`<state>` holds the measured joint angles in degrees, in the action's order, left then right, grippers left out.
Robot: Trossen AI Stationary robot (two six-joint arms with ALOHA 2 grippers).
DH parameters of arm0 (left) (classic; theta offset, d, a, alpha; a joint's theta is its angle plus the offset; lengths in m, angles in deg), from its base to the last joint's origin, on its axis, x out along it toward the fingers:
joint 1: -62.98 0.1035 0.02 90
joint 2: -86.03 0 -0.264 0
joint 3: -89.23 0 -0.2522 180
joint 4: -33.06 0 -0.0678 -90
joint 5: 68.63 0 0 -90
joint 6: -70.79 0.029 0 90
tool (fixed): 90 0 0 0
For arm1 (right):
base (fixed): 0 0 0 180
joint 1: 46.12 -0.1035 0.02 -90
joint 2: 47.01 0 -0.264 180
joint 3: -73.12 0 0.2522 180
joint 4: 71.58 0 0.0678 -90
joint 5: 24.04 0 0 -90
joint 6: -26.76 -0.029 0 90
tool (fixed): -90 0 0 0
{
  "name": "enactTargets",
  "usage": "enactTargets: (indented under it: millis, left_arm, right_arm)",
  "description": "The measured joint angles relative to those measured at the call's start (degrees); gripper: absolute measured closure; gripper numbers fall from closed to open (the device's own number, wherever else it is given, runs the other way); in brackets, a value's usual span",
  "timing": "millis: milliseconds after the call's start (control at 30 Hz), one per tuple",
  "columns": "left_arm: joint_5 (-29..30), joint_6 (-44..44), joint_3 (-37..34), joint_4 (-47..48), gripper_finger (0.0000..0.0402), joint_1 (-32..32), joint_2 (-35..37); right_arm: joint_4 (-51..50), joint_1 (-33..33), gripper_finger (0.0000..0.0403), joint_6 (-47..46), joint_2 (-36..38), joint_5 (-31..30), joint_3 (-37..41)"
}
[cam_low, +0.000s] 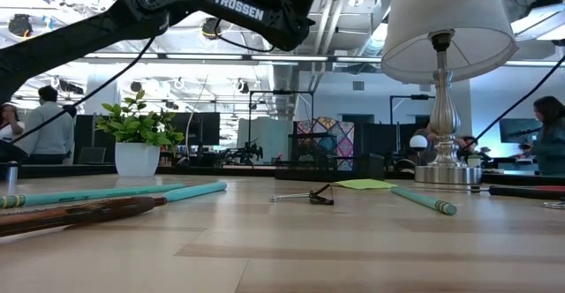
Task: Pick and place office supplies into organizer
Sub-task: Put the purple pen into the black desk organizer
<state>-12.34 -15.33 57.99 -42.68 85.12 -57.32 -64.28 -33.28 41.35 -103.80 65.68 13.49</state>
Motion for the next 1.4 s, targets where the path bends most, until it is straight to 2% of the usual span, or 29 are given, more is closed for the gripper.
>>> enactTargets:
  millis: [133,267,333,500,700,800,900,1167,1400]
  left_arm:
    - [1.23,-1.12,0.00,0.02,0.0382,-1.14,0.00]
    - [4.50,-1.38,0.00,0.00,0.0382,-2.37,0.00]
    - [4.67,-1.29,0.00,0.00,0.0382,-3.08,0.18]
    - [4.48,1.14,0.00,0.00,0.0382,-4.63,0.99]
    - [4.52,1.49,0.00,0.02,0.0382,-4.93,1.76]
    - [4.55,1.69,0.00,0.00,0.0380,-5.29,2.20]
    - [4.46,1.60,-0.02,0.04,0.0376,-5.81,2.52]
    - [4.71,1.92,0.00,0.19,0.0384,-7.53,3.55]
    - [5.29,4.50,0.00,0.42,0.0384,-8.38,3.52]
  right_arm:
    - [-1.45,2.72,0.0278,1.01,2.21,3.69,0.00]
    - [-3.58,6.30,0.0278,-4.16,3.76,13.37,-0.02]
    - [-3.92,7.42,0.0278,-6.17,3.36,16.39,-0.02]
    - [-1.45,6.93,0.0278,-6.49,-0.38,16.88,-0.02]
    - [7.67,5.18,0.0278,-5.07,-5.17,17.23,-0.02]
    - [11.75,5.38,0.0278,-5.59,-6.95,20.32,-0.02]
    - [14.66,5.66,0.0278,-5.63,-7.86,22.86,-0.03]
    - [15.15,5.66,0.0278,-5.50,-9.05,24.92,-0.02]
    - [22.51,5.16,0.0278,-2.49,-11.21,25.63,-0.02]
